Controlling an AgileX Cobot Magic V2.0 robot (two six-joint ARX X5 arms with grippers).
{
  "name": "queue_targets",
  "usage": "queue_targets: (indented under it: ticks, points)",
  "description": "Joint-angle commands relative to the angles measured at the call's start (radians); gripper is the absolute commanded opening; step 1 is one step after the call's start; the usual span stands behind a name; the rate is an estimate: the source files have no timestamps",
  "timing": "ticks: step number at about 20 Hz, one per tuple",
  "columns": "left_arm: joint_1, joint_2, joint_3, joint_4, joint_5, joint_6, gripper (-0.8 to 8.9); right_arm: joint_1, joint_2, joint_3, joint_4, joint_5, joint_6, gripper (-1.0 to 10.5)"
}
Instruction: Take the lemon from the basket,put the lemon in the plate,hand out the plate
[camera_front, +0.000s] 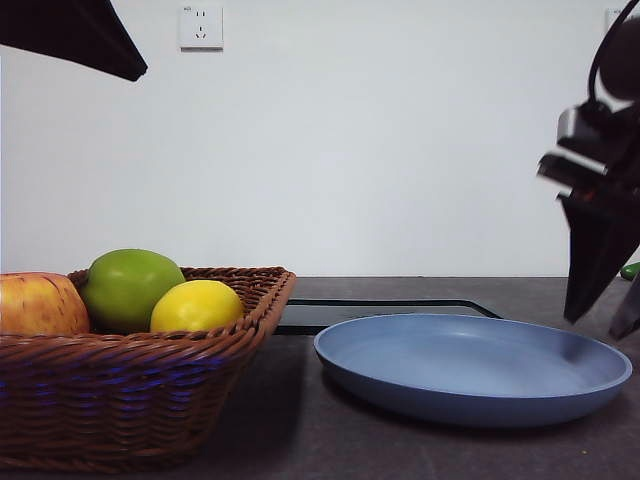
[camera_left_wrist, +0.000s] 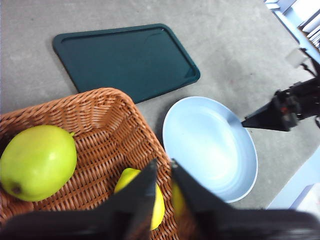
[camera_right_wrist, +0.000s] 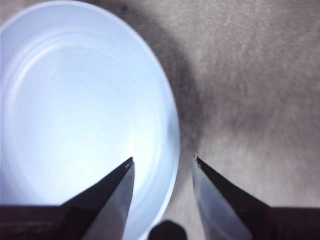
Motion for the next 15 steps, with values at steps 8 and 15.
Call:
queue_targets:
  ticks: [8,15]
  points:
    - [-0.006,0.010,0.018,0.004,-0.004,0.010,1.03,0.006,0.111,0.015,0.053,0.003,0.025,0.0]
    - [-0.022,0.010,0.018,-0.014,-0.006,0.008,2.24,-0.004,0.029,0.016,0.031,0.002,0.056,0.0]
